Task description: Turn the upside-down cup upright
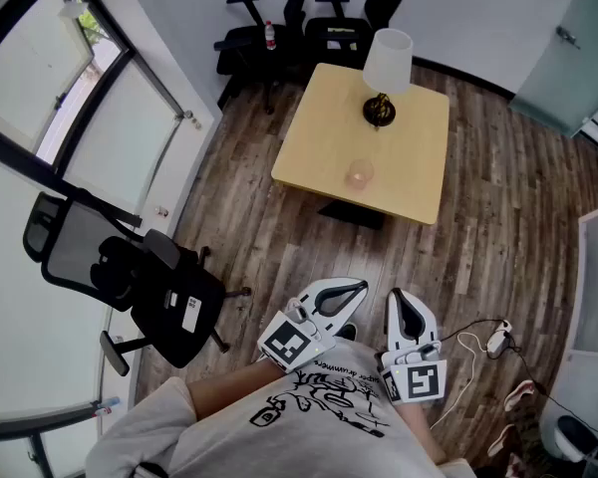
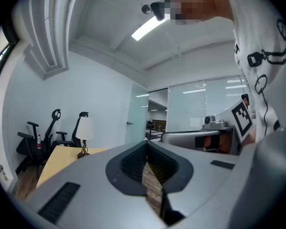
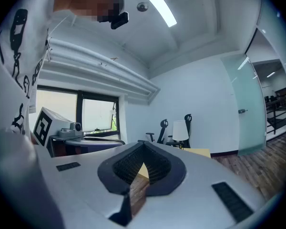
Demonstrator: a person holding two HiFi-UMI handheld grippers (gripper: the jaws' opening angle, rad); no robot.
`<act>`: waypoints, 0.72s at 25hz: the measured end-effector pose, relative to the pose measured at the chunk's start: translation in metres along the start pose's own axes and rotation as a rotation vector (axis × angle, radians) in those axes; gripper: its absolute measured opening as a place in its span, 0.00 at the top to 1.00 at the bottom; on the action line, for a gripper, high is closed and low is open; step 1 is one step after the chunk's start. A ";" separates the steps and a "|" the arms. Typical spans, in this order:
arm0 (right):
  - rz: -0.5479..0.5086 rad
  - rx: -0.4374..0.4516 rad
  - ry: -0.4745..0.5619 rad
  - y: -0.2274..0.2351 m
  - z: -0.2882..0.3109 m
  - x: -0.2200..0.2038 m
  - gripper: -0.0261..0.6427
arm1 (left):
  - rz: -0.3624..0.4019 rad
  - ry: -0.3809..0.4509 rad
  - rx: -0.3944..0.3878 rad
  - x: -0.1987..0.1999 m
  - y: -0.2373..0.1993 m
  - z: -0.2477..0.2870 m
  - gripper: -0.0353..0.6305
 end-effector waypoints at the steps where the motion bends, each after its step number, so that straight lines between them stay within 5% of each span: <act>1: 0.000 0.001 -0.002 0.002 0.000 0.000 0.93 | 0.004 0.008 -0.005 0.002 0.001 0.003 0.93; 18: 0.069 0.013 -0.002 0.032 -0.026 -0.008 0.92 | -0.019 -0.011 0.025 -0.005 0.028 0.022 0.93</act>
Point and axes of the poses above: the fingertips, and each gripper's own axes: z forward along the fingers, y to its right, x out of its top, the point moved 8 cm from there along -z, backward along the fingers, and after that the axes turned 7 degrees about -x, right-handed, at the moved point
